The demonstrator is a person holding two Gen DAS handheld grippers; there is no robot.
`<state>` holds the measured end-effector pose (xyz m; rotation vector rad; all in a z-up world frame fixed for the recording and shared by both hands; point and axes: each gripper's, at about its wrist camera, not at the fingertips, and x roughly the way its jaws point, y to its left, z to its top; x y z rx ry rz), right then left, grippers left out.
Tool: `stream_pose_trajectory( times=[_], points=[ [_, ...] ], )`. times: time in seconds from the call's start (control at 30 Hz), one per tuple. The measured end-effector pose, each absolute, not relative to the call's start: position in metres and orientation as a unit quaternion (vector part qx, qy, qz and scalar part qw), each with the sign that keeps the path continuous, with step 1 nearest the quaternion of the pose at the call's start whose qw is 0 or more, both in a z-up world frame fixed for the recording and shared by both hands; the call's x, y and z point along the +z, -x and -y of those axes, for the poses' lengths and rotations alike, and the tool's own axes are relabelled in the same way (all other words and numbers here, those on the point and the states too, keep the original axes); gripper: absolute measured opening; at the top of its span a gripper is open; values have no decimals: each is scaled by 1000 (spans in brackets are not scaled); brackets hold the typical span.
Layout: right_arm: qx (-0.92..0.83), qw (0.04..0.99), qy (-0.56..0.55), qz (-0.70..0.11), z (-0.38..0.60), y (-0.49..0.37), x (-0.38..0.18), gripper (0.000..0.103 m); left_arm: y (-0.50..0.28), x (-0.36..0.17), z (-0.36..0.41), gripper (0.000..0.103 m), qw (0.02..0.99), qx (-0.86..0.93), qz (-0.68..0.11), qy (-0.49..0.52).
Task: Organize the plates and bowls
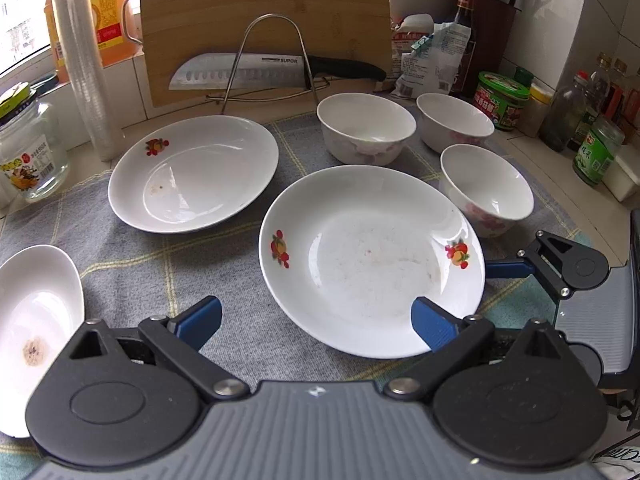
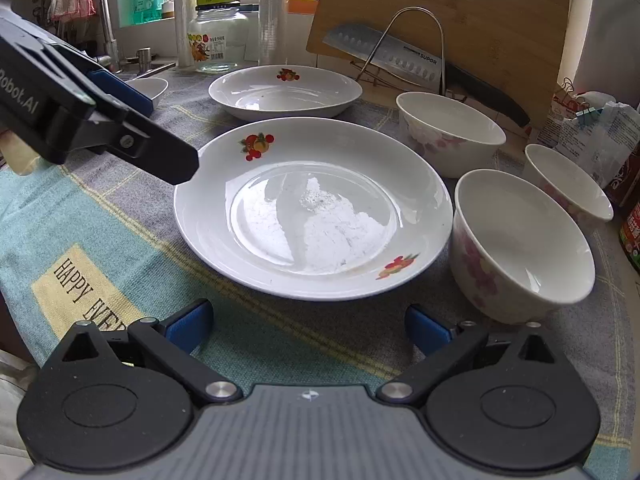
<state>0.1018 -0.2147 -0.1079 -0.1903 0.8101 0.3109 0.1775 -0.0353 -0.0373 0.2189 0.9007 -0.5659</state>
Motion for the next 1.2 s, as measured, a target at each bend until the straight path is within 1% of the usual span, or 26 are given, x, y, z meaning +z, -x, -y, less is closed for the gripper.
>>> stream_pose_trajectory(
  times=[0.17, 0.33, 0.47, 0.5, 0.87, 1.1, 1.2],
  points=[
    [151, 906, 75, -388, 214, -106, -110, 103, -211, -46, 42, 100, 829, -310, -453, -105],
    [151, 907, 73, -385, 215, -105, -111, 103, -240, -67, 50, 100, 788, -346, -498, -109],
    [144, 910, 69, -382, 214, -105, -111, 103, -258, -80, 51, 100, 753, -374, -535, -82],
    [143, 910, 68, -382, 214, -104, -111, 103, -260, -81, 51, 101, 750, -380, -536, -77],
    [131, 915, 61, -376, 213, -103, -111, 103, -285, -81, 72, 102, 732, -406, -538, -96],
    [133, 919, 61, -366, 213, -100, -112, 103, -298, -81, 67, 102, 709, -425, -556, -86],
    [134, 918, 63, -367, 213, -100, -111, 103, -300, -80, 72, 102, 699, -423, -568, -99]
  ],
)
